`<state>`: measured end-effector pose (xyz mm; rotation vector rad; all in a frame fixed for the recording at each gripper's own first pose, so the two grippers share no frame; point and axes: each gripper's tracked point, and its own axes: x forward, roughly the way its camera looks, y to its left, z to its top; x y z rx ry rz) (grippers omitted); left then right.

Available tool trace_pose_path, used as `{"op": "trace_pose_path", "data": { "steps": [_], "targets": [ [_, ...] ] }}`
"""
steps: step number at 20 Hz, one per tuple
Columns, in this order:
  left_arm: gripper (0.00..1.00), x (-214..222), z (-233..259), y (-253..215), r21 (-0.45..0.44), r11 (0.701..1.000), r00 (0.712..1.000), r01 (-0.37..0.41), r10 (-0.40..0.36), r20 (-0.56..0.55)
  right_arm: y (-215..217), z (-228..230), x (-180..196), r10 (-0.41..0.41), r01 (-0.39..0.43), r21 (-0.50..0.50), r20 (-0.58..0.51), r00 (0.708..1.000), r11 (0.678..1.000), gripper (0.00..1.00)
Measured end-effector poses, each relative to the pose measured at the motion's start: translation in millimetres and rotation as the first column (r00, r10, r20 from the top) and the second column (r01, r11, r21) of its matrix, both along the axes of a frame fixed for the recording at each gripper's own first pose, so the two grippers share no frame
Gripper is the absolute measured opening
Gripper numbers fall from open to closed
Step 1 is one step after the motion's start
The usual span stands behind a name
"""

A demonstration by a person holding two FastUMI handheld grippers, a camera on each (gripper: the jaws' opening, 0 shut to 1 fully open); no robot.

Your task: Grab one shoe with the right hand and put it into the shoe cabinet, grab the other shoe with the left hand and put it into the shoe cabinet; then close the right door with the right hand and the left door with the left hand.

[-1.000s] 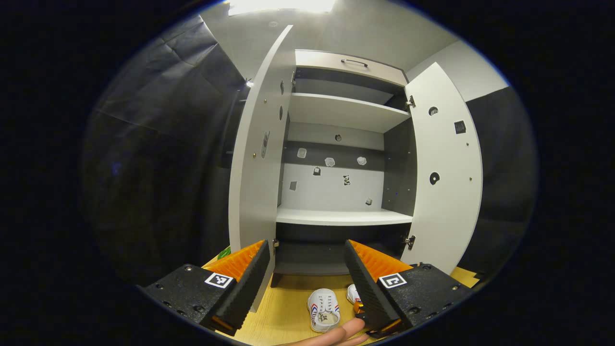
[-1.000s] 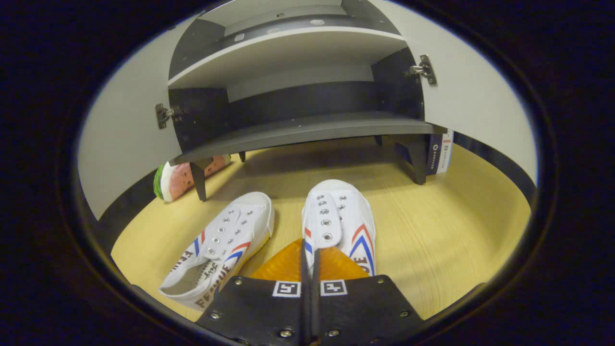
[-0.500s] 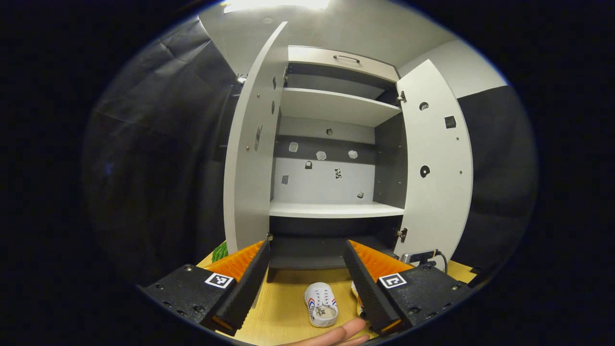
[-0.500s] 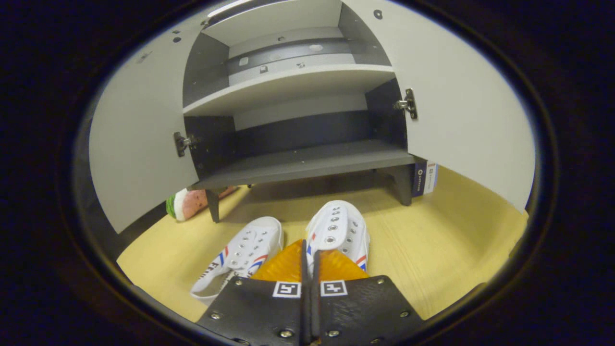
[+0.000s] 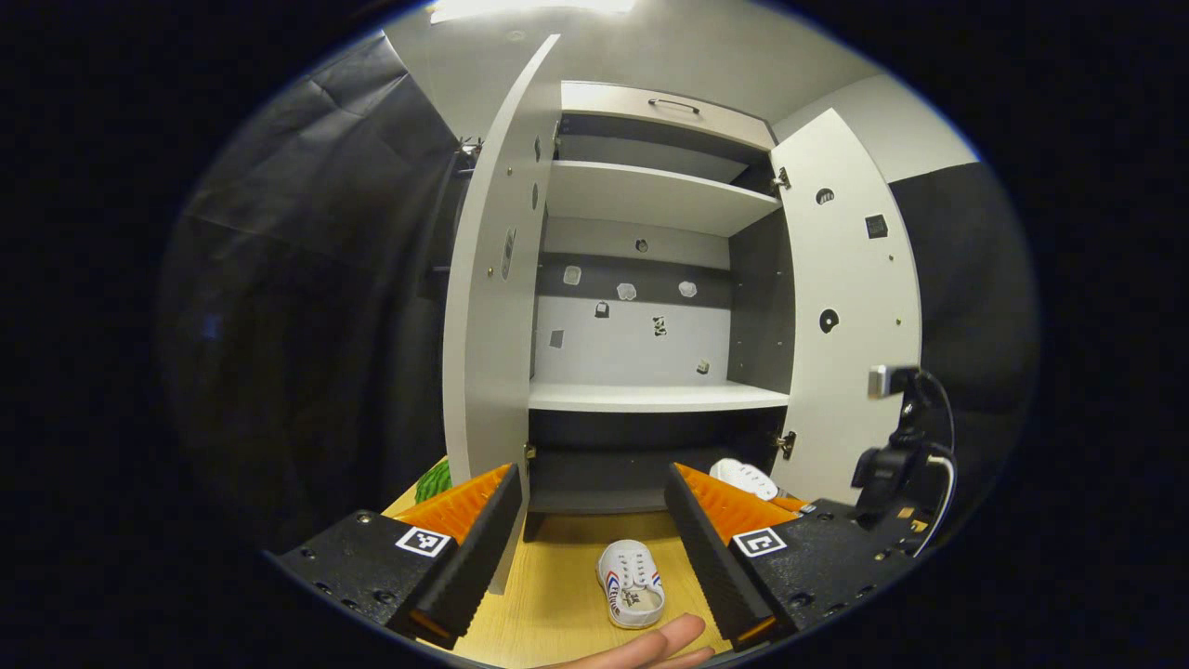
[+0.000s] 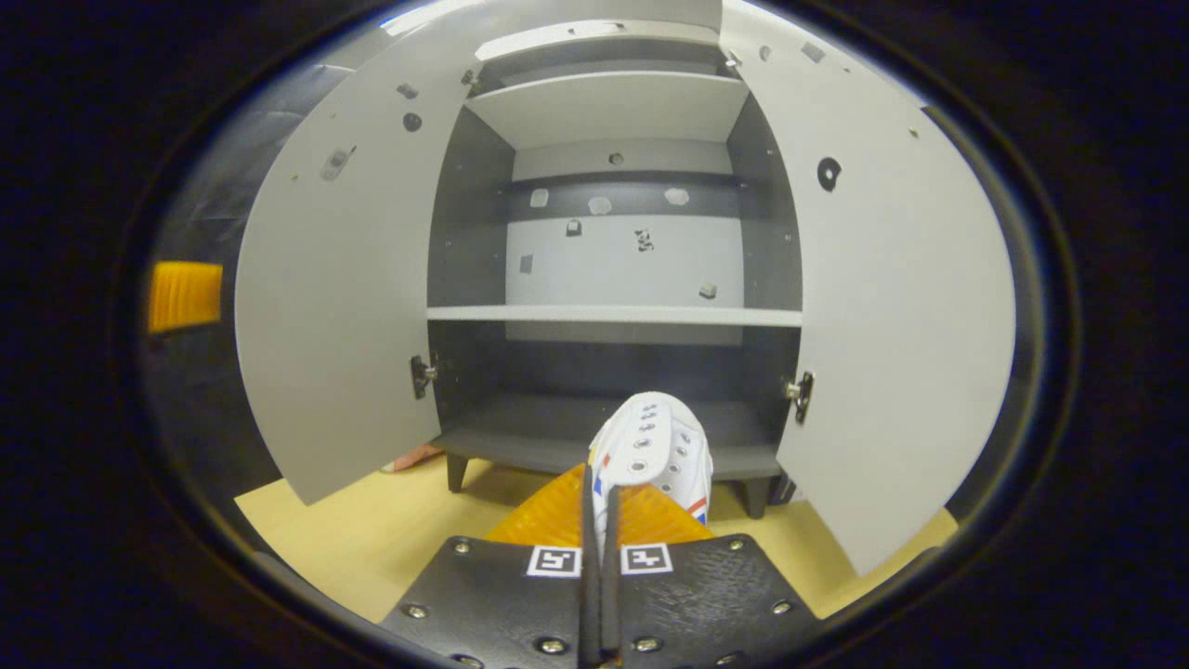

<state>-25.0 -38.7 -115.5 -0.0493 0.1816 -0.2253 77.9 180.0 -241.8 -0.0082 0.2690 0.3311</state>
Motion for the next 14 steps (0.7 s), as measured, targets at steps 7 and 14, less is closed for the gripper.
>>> {"op": "trace_pose_path", "data": {
  "steps": [7, 14],
  "targets": [
    [0.95, -2.2, -20.3, -7.2, -0.007, 1.000, 0.999, 0.028, -0.028, -0.018, 0.3, 105.0, 49.9, 0.045, -0.045, -0.011, 0.079, 0.996, 0.999, 0.01],
    [0.95, 6.4, -28.9, -18.5, 0.016, 0.999, 0.999, 0.034, -0.034, 0.008, 13.1, 174.2, 140.0, 0.065, -0.055, -0.083, 0.128, 0.990, 0.995, 0.02]
  ]
}}
